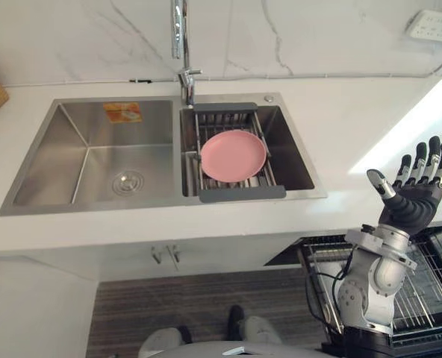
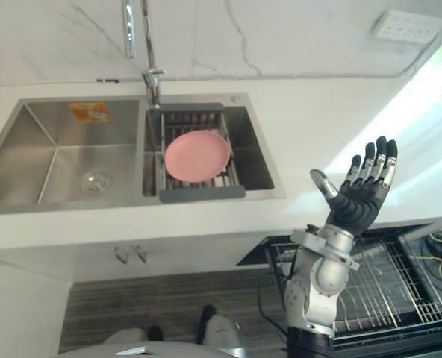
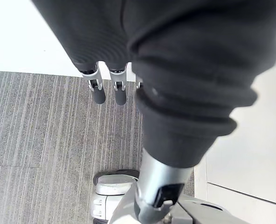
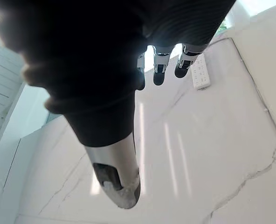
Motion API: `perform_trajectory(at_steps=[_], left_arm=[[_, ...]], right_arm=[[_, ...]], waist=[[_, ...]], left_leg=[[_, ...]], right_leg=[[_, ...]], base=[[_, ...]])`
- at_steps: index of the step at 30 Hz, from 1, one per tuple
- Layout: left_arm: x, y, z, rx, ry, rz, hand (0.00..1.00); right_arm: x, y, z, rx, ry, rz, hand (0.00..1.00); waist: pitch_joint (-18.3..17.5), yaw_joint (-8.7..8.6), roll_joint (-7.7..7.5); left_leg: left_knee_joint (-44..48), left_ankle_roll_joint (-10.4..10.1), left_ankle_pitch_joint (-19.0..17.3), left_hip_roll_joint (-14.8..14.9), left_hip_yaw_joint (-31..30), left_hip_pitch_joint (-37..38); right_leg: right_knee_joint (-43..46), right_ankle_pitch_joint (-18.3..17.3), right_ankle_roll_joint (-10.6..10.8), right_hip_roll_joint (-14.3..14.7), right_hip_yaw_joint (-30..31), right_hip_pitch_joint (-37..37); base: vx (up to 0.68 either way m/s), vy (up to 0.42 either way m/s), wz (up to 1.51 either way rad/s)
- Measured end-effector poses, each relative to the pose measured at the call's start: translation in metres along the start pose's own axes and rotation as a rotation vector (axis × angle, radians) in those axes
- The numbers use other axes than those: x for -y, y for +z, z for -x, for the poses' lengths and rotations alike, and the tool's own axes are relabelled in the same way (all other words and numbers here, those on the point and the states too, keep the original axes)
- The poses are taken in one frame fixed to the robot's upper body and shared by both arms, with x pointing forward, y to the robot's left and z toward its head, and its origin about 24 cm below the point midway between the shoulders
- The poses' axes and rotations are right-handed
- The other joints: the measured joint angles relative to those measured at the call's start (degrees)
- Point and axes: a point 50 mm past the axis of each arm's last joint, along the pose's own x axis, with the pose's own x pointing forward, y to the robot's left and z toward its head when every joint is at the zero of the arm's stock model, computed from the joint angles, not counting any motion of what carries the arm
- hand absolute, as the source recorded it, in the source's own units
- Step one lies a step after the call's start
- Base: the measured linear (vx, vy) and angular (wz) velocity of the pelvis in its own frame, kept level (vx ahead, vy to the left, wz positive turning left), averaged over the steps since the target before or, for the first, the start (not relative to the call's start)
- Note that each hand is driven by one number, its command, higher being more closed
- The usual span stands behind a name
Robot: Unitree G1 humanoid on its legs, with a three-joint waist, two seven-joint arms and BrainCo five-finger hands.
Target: Walk over to the sink, pick up the cup, carry it to the dishwasher, place the cup inside the dishwasher, then close the dishwasher door
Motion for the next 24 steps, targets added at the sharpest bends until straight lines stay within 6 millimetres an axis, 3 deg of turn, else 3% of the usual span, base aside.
perform_trajectory(at_steps=[4,6,8,10,12,13,14,16,17,18,19,20,22,23,24], left_arm=[[0.001,0.003,-0.001,-0.009,-0.003,-0.007,0.0],[0.001,0.002,-0.001,-0.019,0.008,-0.009,0.0],[0.002,0.001,-0.001,-0.028,0.004,-0.005,0.0],[0.005,0.001,0.0,-0.028,0.003,0.047,0.0],[0.005,0.0,0.0,-0.032,0.014,0.144,0.0],[0.009,-0.001,0.0,-0.038,0.012,0.182,0.0],[0.01,-0.006,0.001,-0.043,0.014,0.212,0.0],[0.014,-0.013,0.002,-0.055,0.002,0.219,0.0],[0.014,-0.016,0.003,-0.06,0.003,0.22,0.0],[0.017,-0.019,0.004,-0.067,-0.004,0.226,0.0],[0.02,-0.022,0.004,-0.078,-0.01,0.23,0.0],[0.019,-0.022,0.004,-0.079,-0.012,0.233,0.0],[0.013,-0.017,0.003,-0.065,-0.006,0.222,0.0],[0.005,-0.015,0.001,-0.059,0.004,0.106,0.0],[0.005,-0.014,0.001,-0.059,0.004,0.106,0.0]], right_arm=[[0.009,-0.004,0.01,-0.071,0.0,-0.056,0.0],[0.016,-0.003,0.015,-0.084,-0.01,-0.047,0.0],[0.021,0.0,0.016,-0.076,-0.021,-0.029,0.0],[0.023,0.001,0.017,-0.077,-0.024,-0.024,0.0],[0.022,0.002,0.014,-0.067,-0.015,-0.023,0.0],[0.022,0.002,0.014,-0.062,-0.016,-0.025,0.0],[0.021,0.0,0.013,-0.061,-0.018,-0.032,0.0],[0.015,-0.004,0.008,-0.051,-0.006,-0.056,0.0],[0.015,-0.006,0.007,-0.054,-0.004,-0.057,0.0],[0.016,-0.006,0.007,-0.057,-0.003,-0.052,0.0],[0.016,-0.006,0.007,-0.058,-0.003,-0.044,0.0],[0.016,-0.007,0.009,-0.066,-0.007,-0.038,0.0],[0.018,-0.006,0.01,-0.07,-0.006,-0.024,0.0],[0.018,-0.013,0.006,-0.086,0.002,-0.032,0.0],[0.018,-0.013,0.006,-0.086,0.002,-0.032,0.0]], waist=[[0.02,0.11,0.24],[-0.1,-0.86,0.83],[-0.12,-0.96,1.75],[-0.24,-1.03,2.1],[0.11,-0.79,2.69],[0.58,-0.69,2.99],[1.14,0.37,2.35],[1.17,0.51,2.44],[1.19,0.66,2.39],[0.97,0.59,3.09],[1.12,0.4,3.93],[1.14,0.4,3.79],[0.78,-0.86,2.02],[-2.21,-0.01,0.62],[-2.22,0.0,0.64]], left_leg=[[0.01,-0.42,-0.8,-0.1,0.2,-0.13],[1.75,-1.13,-2.35,2.03,5.41,-0.56],[4.62,-1.72,-3.42,2.9,6.47,-1.41],[14.05,-2.3,-3.6,3.83,7.19,-4.5],[26.83,-5.18,-1.59,5.74,6.86,-9.72],[31.82,-5.11,0.75,6.21,6.0,-11.48],[33.78,-4.23,-0.67,6.37,5.61,-12.02],[25.05,-4.25,-3.14,5.85,0.84,-12.1],[19.49,-4.94,-2.47,5.66,-1.31,-11.93],[8.76,-6.24,0.85,6.36,-3.52,-10.58],[6.72,-6.25,6.29,7.17,-1.76,-9.4],[6.06,-5.53,6.25,6.34,-0.72,-8.66],[3.49,-4.38,6.78,3.49,0.27,-7.3],[-6.24,-5.04,13.39,3.23,-1.3,-5.06],[-6.25,-5.04,13.39,3.24,-1.3,-5.06]], right_leg=[[0.15,-0.17,0.26,-0.39,-0.25,-0.01],[1.26,-1.42,0.7,-0.96,-0.85,-0.08],[2.8,-2.91,0.58,-1.06,-0.77,-0.38],[3.72,-4.39,0.84,-1.6,-0.81,-0.1],[2.81,-4.32,0.69,-1.56,-0.1,1.44],[1.87,-4.18,0.78,-1.75,0.18,3.06],[0.68,-3.96,0.9,-2.37,1.93,4.9],[-0.18,-4.14,1.23,-2.81,5.3,5.64],[-0.19,-4.23,1.38,-3.1,6.95,5.32],[0.28,-4.47,3.42,-3.11,9.11,4.36],[0.43,-4.43,4.44,-2.94,10.17,4.7],[0.06,-4.17,5.09,-3.81,10.98,5.36],[-2.34,-3.27,6.62,-6.61,11.17,6.39],[-12.4,3.76,6.49,-5.43,6.01,8.04],[-12.4,3.75,6.47,-5.4,6.01,8.04]], base=[[-0.02,0.025,0.04],[0.02,0.01,0.2],[0.07,0.027,0.12],[0.08,0.037,0.04],[0.06,0.028,-0.12],[0.08,0.075,-0.34],[0.11,0.113,-0.52],[0.11,0.174,-0.8],[0.1,0.265,-0.99],[0.12,0.318,-0.93],[0.13,0.274,-0.79],[0.18,0.271,-0.45],[0.13,0.173,-0.1],[0.03,0.045,0.03],[0.0,0.0,0.0]])
